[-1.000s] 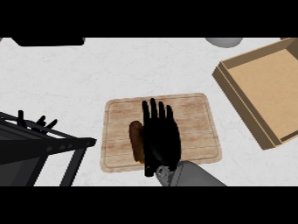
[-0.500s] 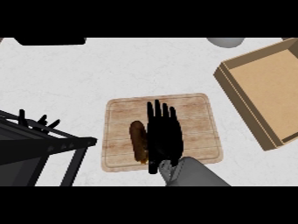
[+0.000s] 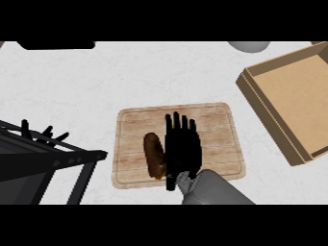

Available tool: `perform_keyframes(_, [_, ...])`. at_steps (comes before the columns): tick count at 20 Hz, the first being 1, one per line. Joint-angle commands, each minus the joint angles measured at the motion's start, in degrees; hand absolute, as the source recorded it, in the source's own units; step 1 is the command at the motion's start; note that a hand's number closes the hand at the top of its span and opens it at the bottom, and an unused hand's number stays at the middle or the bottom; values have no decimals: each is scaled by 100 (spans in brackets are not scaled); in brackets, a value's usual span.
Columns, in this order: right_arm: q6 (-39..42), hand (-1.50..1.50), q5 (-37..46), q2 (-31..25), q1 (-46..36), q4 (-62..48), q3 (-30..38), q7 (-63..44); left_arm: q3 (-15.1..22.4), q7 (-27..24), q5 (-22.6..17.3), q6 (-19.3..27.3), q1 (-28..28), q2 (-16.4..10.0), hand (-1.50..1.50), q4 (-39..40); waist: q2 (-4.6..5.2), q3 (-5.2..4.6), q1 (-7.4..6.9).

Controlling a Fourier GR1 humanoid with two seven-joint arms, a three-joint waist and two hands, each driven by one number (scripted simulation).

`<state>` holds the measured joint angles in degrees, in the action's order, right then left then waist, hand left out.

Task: Pick the lemon from the cutting board and place it in the cardboard box

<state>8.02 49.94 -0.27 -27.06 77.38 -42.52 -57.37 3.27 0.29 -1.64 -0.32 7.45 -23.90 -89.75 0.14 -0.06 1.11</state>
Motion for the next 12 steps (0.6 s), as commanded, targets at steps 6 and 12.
perform_keyframes(6, [-51,-150,284,24,115,-454,-110,-104,592,0,-97,-328,-1187,589,0,-221,29,-1,228])
perform_keyframes(12, [137,150,150,-173,5,-344,89,151,709,-2,-7,-330,-923,787,0,-354,2,1,179])
